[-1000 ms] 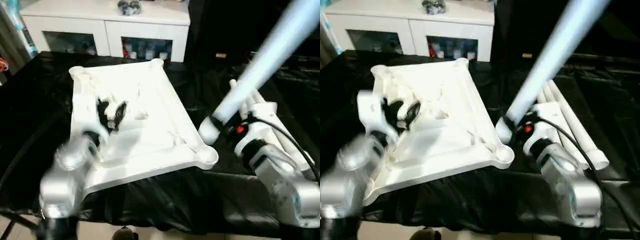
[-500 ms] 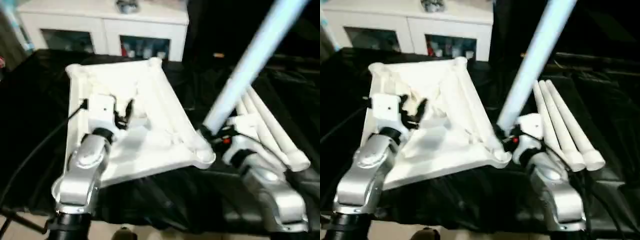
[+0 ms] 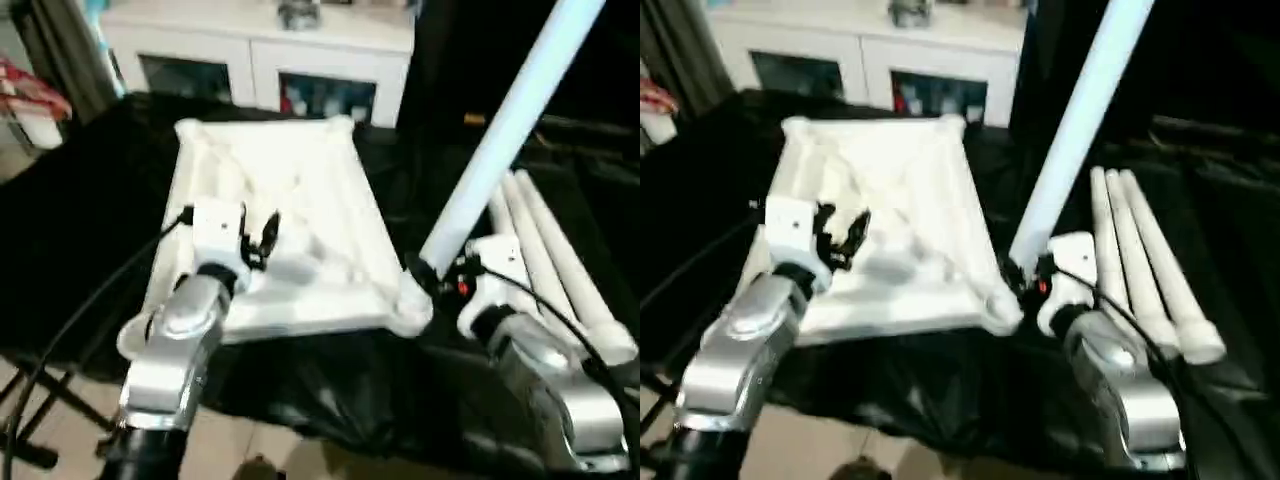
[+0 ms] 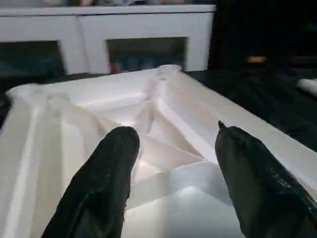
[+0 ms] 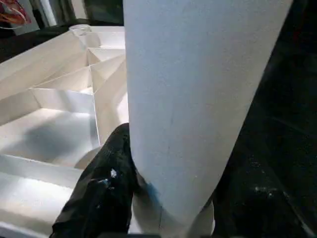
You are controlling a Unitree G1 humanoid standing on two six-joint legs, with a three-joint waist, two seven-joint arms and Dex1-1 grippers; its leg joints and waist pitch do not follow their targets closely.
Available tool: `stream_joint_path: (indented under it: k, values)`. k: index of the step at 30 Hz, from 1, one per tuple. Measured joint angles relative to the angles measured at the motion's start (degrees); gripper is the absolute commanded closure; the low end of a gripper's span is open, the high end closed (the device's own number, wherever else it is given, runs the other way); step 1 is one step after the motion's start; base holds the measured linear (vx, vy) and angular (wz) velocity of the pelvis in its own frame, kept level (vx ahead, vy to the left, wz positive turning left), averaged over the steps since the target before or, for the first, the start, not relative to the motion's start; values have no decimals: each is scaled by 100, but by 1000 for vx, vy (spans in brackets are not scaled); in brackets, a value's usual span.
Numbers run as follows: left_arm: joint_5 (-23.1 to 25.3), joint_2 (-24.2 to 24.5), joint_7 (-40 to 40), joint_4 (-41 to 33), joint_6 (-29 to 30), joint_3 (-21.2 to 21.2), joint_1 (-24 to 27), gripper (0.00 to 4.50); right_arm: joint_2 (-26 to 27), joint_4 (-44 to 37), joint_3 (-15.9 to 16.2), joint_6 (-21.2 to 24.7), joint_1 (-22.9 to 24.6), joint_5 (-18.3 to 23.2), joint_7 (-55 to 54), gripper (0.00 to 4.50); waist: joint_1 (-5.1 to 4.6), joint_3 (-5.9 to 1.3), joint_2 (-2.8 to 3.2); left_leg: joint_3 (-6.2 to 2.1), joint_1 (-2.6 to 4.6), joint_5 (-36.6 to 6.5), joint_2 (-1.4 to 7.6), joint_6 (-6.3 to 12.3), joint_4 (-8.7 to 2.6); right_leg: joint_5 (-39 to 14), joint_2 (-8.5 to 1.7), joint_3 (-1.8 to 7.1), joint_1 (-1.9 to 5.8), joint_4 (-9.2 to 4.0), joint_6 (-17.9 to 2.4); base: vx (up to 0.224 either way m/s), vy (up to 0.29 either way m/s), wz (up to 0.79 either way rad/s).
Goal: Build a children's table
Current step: Pick table leg, then insert table leg to table base
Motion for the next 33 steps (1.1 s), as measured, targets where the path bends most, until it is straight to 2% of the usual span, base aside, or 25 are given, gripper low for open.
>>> stream_joint_path:
  k: [1, 2, 4, 6, 7, 9, 11, 13, 15, 18, 21, 23, 33]
  values:
    - [-65, 5, -247, 70, -80, -137, -32, 154, -27, -20, -162, 79, 10, 145, 32, 264, -9, 8, 5, 98, 30, 1, -2, 2, -44, -6, -61, 3, 4, -5, 46, -58, 40, 5]
    - [-123, 16, -459, 129, -138, -245, -68, 154, -44, -44, -318, 151, 8, 285, 69, 264, -16, 12, 7, 154, 46, 1, -3, 3, -65, -6, -101, 3, 4, -7, 85, -58, 40, 5]
    - [-332, 49, -999, 224, -245, -490, -134, 154, -104, -104, -539, 266, -4, 535, 174, 264, -60, 12, 7, 215, 57, 2, -1, 4, -94, 1, -128, 11, 6, -33, 113, -28, 18, 3]
    - [-476, 141, -1450, 317, -268, -587, -231, 120, -203, -177, -597, 358, -12, 645, 268, 264, -90, 11, 6, 220, 56, 3, 2, 5, -124, 19, -127, 7, 8, -91, 136, 0, 0, 0]
    - [-556, 232, -1704, 395, -261, -644, -305, 120, -276, -196, -605, 397, -12, 679, 338, 264, -99, 10, 6, 221, 52, 6, 2, 9, -138, 25, -127, 4, 5, -115, 141, 0, 0, 0]
    - [-621, 513, -2330, 519, -247, -850, -421, 118, -371, -255, -667, 491, -5, 807, 478, 264, -143, 8, 6, 227, 51, 66, 2, 45, -150, 101, -127, 3, -3, -145, 152, 0, 0, 0]
    - [-598, 832, -2950, 687, -234, -1189, -481, 83, -480, -278, -689, 603, 5, 917, 663, 264, -206, 2, 0, 237, 54, 68, 3, 46, -151, 105, -131, 6, -4, -154, 156, 0, 0, 0]
    - [-512, 1102, -3459, 895, -181, -1553, -490, 80, -582, -276, -688, 687, 12, 1038, 841, 264, -245, 2, -13, 243, 51, 69, 4, 47, -153, 108, -131, 8, -8, -159, 156, 0, 0, 0]
    - [-468, 1199, -3723, 1030, -124, -1728, -488, 83, -650, -276, -690, 734, 19, 1082, 943, 264, -244, 7, -26, 243, 47, 77, 7, 60, -153, 113, -130, 8, -14, -158, 154, 0, 0, 0]
    - [-235, 1174, -3817, 1401, -103, -1947, -719, 111, -777, -252, -674, 749, 16, 1091, 1117, 264, -217, 2, -12, 251, 38, 80, 8, 65, -153, 127, -130, 8, -18, -165, 130, 0, 0, 0]
    - [33, 1065, -3712, 1932, -99, -1999, -1186, 149, -910, -249, -641, 750, 8, 1098, 1298, 264, -182, -6, 13, 256, 32, 90, 9, 82, -161, 126, -130, 7, -18, -181, 127, 0, 0, 0]
    - [94, 1013, -3671, 2168, -114, -1990, -1399, 157, -923, -249, -639, 757, 10, 1109, 1340, 264, -184, -19, 38, 261, 30, 83, 9, 95, -161, 124, -131, 8, -17, -192, 126, 0, 0, 0]
    - [33, 935, -3941, 2498, 498, -2027, -1521, 246, -979, -271, -506, 824, 84, 1124, 1450, 264, -216, -23, 116, 266, 38, 78, 14, 102, -161, 121, -131, 7, -17, -184, 114, 0, 0, 0]
